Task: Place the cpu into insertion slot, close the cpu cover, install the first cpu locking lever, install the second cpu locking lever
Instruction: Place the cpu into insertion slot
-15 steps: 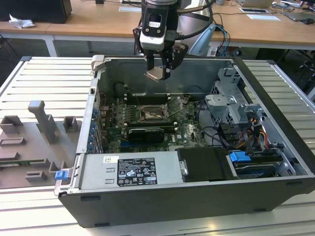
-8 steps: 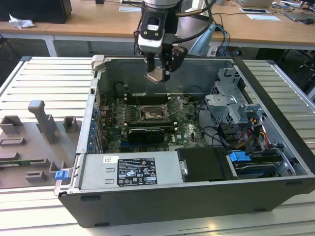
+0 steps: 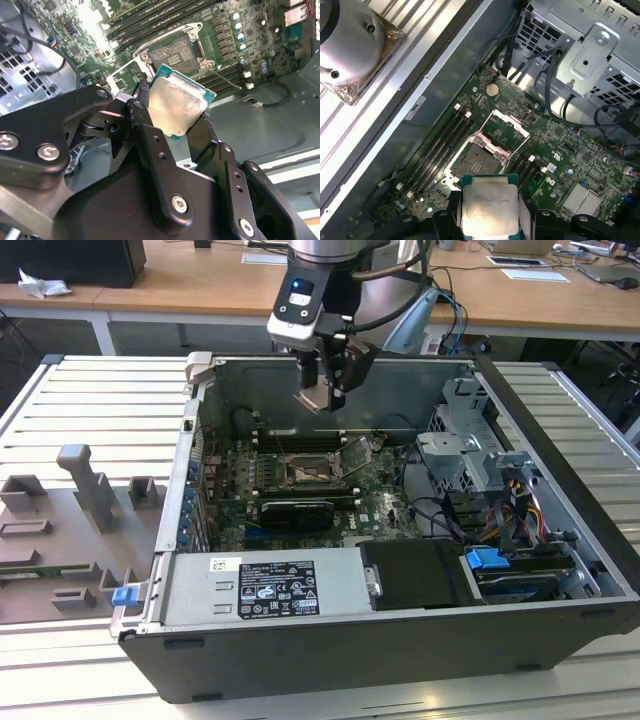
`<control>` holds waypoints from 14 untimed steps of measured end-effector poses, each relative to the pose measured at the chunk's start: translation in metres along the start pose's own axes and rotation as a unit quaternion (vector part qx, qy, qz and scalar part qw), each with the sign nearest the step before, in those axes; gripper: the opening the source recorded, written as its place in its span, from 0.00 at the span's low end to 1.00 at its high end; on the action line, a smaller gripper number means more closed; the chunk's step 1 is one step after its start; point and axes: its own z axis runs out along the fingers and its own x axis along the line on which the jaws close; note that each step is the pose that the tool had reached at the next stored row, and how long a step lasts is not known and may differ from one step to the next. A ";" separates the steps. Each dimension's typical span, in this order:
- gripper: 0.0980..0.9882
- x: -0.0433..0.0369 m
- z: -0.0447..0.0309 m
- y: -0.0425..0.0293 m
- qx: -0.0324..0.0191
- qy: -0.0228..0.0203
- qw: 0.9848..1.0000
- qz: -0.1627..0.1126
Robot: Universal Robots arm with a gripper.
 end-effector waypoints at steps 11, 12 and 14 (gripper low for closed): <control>0.50 -0.0001 0.0049 -0.0004 -0.001 -0.008 0.996 0.088; 0.50 -0.0001 0.0055 -0.0005 -0.002 -0.009 0.995 0.096; 0.50 -0.0001 0.0064 -0.0005 -0.002 -0.010 0.994 0.111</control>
